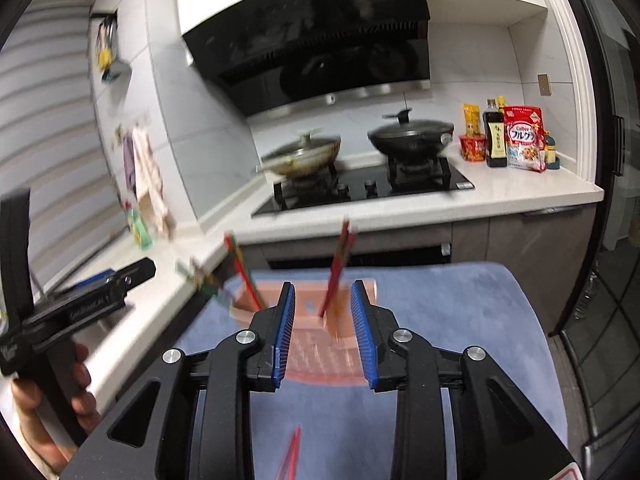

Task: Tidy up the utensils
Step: 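Move both tools back over the last two red chopsticks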

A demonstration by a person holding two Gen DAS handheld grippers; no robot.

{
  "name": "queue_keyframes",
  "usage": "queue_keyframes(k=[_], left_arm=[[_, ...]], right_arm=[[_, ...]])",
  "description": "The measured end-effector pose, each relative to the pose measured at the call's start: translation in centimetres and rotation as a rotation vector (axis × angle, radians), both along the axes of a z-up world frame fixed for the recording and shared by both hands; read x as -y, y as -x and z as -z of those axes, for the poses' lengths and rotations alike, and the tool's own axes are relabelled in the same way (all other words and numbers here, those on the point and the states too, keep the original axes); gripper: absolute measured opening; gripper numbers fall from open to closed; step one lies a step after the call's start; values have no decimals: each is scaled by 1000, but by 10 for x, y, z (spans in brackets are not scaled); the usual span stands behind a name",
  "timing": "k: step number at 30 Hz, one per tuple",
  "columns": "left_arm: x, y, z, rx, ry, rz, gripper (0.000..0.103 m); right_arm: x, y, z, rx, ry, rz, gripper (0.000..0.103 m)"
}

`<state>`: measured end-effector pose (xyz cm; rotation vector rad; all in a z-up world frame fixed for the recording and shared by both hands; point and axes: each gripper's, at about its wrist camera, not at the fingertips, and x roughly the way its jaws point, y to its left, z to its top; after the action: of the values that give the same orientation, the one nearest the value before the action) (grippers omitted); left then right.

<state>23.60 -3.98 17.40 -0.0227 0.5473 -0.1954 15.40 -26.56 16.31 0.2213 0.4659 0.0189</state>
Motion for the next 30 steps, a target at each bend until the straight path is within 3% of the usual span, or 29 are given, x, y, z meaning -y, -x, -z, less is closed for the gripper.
queue_keyframes(k=[5,10,17,30], left_arm=[[-17,35,37,-58,-10,-26,78],[-25,77,75,-89,-76,-43,78],[-38,114,129,-210,-90,-70,78],[-49,151,186,-328,-108,-92,78]], right_arm=[[-11,38,30,-71,21,-18,29],[-24,69,62,-136,29,-31,29],[-53,107,117,-234,49,-67,29],[-95,132,177,-351,68,-125,29]])
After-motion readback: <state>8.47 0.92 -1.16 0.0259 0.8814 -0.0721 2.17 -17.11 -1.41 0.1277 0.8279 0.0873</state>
